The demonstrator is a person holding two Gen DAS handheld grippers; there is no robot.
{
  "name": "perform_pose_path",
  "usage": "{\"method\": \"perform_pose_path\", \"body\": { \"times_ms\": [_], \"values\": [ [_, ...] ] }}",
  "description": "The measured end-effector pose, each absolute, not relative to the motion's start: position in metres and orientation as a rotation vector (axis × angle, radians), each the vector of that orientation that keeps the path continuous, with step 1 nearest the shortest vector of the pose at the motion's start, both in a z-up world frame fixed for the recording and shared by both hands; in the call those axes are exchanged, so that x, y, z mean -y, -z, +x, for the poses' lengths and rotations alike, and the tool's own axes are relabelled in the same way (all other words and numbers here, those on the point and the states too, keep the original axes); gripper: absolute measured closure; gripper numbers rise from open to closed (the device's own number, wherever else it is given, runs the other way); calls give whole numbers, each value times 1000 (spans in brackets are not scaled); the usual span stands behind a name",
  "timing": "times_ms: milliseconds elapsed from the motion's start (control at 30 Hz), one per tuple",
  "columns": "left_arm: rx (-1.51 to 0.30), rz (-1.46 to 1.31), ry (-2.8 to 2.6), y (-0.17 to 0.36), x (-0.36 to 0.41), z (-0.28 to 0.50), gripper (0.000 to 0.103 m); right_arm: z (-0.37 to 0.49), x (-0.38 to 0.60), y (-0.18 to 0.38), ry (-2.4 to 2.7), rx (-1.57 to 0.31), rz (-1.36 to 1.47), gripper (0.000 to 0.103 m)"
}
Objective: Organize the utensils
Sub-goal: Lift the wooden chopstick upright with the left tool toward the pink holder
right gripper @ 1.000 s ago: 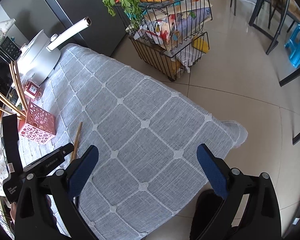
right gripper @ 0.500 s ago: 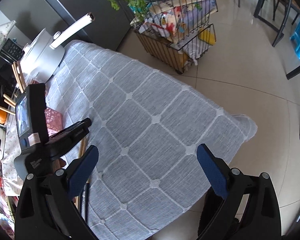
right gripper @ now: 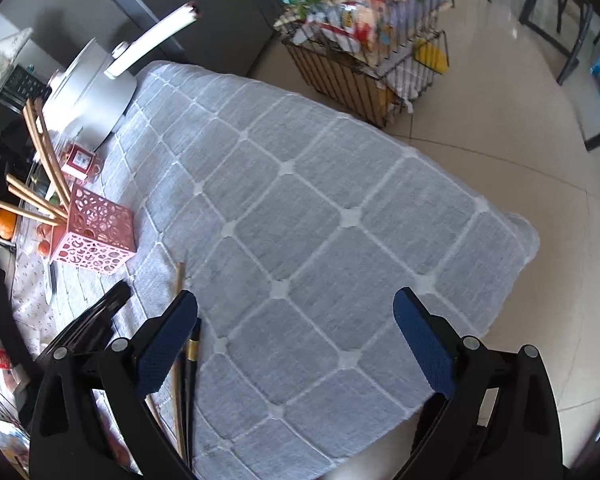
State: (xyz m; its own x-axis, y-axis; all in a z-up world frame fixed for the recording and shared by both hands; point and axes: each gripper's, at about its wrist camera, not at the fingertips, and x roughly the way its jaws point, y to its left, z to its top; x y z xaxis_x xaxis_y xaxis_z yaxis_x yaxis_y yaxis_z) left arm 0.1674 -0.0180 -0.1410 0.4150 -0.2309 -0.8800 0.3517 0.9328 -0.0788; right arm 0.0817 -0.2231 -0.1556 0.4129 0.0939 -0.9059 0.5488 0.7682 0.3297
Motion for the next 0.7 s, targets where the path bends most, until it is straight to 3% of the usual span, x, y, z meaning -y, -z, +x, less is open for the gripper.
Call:
{"method": "perform_pose_path", "body": {
  "times_ms": [133, 433, 600, 667, 700],
  "values": [
    [-1007, 37, 358, 105, -26, 140, 99, 114, 188, 158, 251, -1124, 621, 12],
    [-890, -6, 350, 66, -71, 114, 99, 162, 130, 196, 251, -1272, 419, 53],
    [-861, -5, 335, 59, -83, 110, 99, 170, 119, 197, 286, -1246, 377, 67],
    [-859, -10, 328, 58, -88, 111, 99, 171, 112, 197, 276, -1242, 358, 83],
    [-858, -11, 325, 58, -90, 111, 99, 171, 106, 196, 293, -1236, 323, 85]
  ]
}}
